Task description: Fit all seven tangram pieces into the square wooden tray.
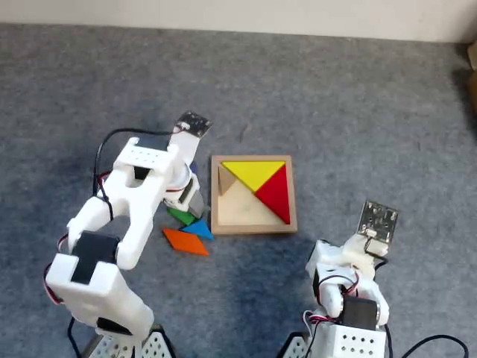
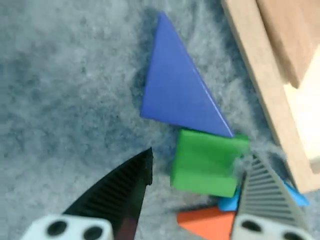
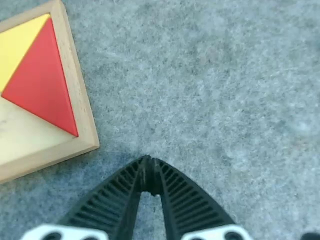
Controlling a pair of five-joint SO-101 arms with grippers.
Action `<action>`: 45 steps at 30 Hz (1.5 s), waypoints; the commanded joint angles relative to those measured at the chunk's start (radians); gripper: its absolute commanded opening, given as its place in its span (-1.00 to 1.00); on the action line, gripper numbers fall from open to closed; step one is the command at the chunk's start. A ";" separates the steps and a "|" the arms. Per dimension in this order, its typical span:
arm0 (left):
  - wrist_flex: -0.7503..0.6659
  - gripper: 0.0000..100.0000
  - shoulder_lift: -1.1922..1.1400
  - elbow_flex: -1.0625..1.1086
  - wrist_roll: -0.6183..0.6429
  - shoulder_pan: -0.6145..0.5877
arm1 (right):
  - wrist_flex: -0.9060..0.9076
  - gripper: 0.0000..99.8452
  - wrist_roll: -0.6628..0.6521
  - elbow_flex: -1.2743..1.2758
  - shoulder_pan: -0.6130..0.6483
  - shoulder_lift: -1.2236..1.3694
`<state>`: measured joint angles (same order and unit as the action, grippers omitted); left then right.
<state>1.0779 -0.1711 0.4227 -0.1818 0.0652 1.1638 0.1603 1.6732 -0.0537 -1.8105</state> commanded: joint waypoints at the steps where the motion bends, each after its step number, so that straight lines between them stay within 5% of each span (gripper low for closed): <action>1: 0.064 -0.53 -0.082 -0.130 -0.005 0.001 | 0.007 -0.99 -0.012 0.108 -0.012 -0.001; 9: 0.227 -0.82 -0.252 -0.331 0.000 0.005 | 0.007 -0.99 -0.012 0.108 -0.012 -0.001; 18: 0.350 -0.84 -0.107 -0.381 0.003 0.015 | 0.007 -0.99 -0.012 0.108 -0.012 -0.001; 28: 0.347 -0.83 0.016 -0.398 0.068 0.217 | 0.007 -0.99 -0.012 0.108 -0.012 -0.001; 45: 0.313 -0.78 -0.398 -0.766 0.117 0.357 | 0.007 -0.99 -0.012 0.108 -0.012 -0.001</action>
<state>1.3894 -0.5393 -0.2401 -0.0744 0.4104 1.1638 0.1603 1.6732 -0.0537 -1.8105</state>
